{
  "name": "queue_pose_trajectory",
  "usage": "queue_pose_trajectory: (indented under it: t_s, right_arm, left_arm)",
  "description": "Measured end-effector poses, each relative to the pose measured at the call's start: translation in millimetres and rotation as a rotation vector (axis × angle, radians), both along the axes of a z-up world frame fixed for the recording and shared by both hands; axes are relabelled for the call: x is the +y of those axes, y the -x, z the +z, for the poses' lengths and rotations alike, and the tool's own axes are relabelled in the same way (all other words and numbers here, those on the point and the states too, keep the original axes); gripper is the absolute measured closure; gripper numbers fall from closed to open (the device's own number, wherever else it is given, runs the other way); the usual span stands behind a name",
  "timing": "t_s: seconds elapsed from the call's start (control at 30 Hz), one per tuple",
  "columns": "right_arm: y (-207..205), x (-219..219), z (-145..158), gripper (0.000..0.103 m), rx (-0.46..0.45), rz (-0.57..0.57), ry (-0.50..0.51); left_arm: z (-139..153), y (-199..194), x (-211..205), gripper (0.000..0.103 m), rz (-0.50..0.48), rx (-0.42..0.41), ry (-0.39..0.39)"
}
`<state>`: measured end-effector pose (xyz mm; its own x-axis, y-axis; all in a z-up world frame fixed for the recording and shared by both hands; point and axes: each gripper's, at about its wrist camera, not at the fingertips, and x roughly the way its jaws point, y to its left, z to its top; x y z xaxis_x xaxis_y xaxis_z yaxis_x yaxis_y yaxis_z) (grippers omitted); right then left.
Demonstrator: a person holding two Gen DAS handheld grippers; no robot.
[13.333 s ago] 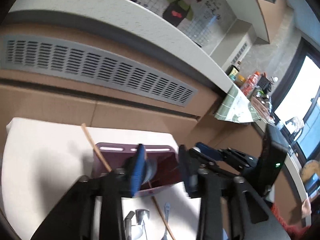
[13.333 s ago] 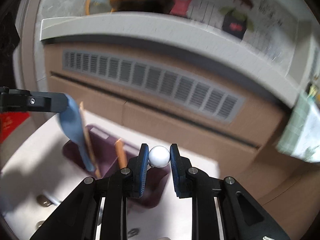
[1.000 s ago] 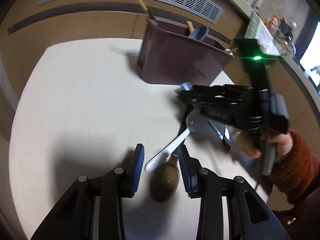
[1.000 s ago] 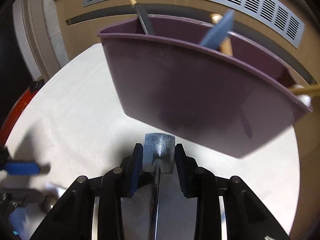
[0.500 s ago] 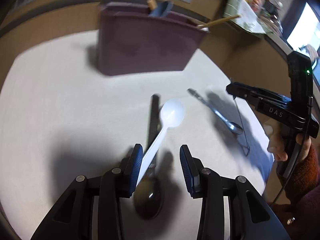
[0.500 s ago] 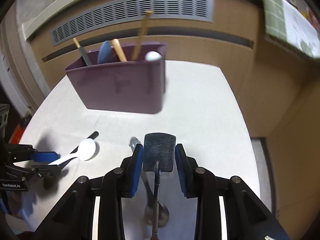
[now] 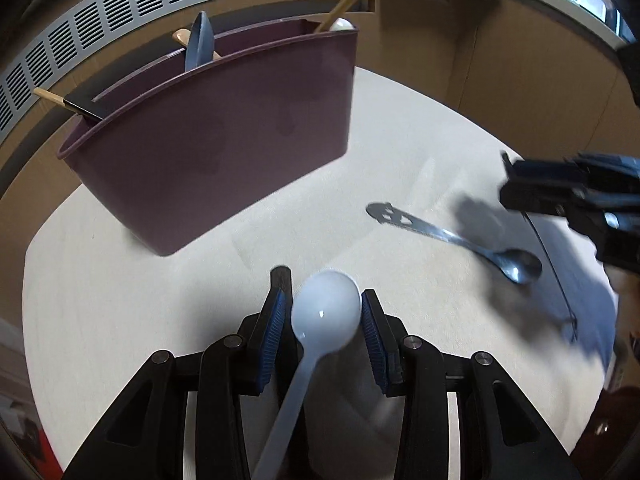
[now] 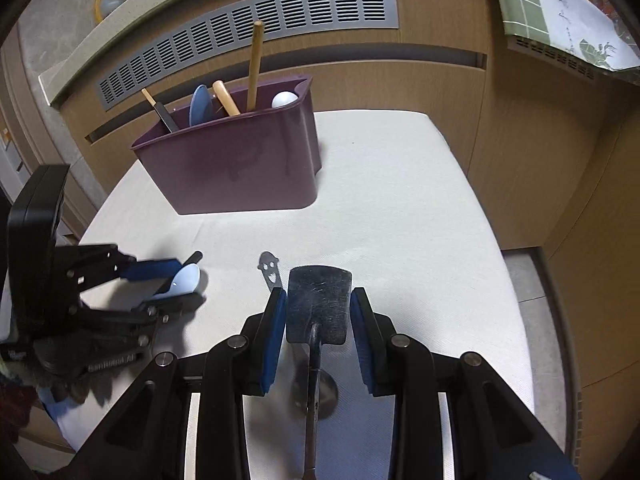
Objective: Organize utensils
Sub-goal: 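Lift the spatula and white spoon up toward the caddy with both tools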
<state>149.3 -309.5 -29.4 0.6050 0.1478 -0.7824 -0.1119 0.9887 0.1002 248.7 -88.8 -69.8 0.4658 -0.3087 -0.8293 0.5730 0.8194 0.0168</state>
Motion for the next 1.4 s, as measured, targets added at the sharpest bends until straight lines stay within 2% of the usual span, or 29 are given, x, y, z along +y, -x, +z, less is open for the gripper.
queue_pose_trajectory:
  t_s: [0.07,0.13,0.23,0.33,0.43,0.63,0.73,0.8,0.93,1.07,1.3,1.4]
  right_arm:
    - [-0.6,-2.4,-1.6,0.074,0.008,-0.003,-0.001]
    - [-15.4,19.5,-4.7,0.074,0.014,-0.01,0.001]
    - [-18.9,22.7,-7.8,0.074,0.027,-0.016,-0.004]
    - [-18.0,21.3,-8.8,0.074,0.033,-0.012,-0.004]
    - [-19.3,23.8,-10.8,0.074,0.041,0.0,-0.013]
    - [-21.7,38.7,-15.0,0.074,0.056,0.041,-0.006]
    - [-21.6,43.4,-15.2,0.074,0.054,0.047,0.011]
    - [-20.9,41.0,-15.7,0.074,0.058,0.043,0.006]
    - [-24.6,40.8,-19.4,0.074,0.07,0.037,0.0]
    - [-28.3,44.1,-23.3,0.074,0.086,0.039,-0.02]
    - [-29.1,49.3,-23.6,0.074,0.078,0.047,-0.016]
    - [-30.0,50.2,-21.5,0.074,0.065,0.049,-0.017]
  left_arm:
    - [0.1,-3.6,-0.3,0.063,0.008,-0.001,-0.002]
    - [0.4,-7.7,2.3,0.063,0.02,-0.001,-0.006]
    - [1.2,-14.0,14.6,0.063,0.049,-0.005,0.001]
    - [3.0,-18.1,34.7,0.063,0.073,0.015,0.063]
    - [0.5,-17.6,44.0,0.063,0.024,0.089,0.148]
    - [0.8,-20.0,35.9,0.061,-0.009,0.092,0.174]
    - [1.9,-22.5,31.1,0.061,-0.011,0.067,0.138]
    - [3.6,-13.9,10.2,0.061,-0.021,0.029,0.1]
    - [11.7,0.6,-2.4,0.06,-0.081,-0.06,0.029]
    - [1.9,-4.5,-9.7,0.06,-0.064,-0.062,-0.027]
    - [-3.4,-1.9,-0.3,0.061,-0.027,-0.039,0.006]
    - [-1.7,-1.8,11.4,0.067,0.012,0.024,0.077]
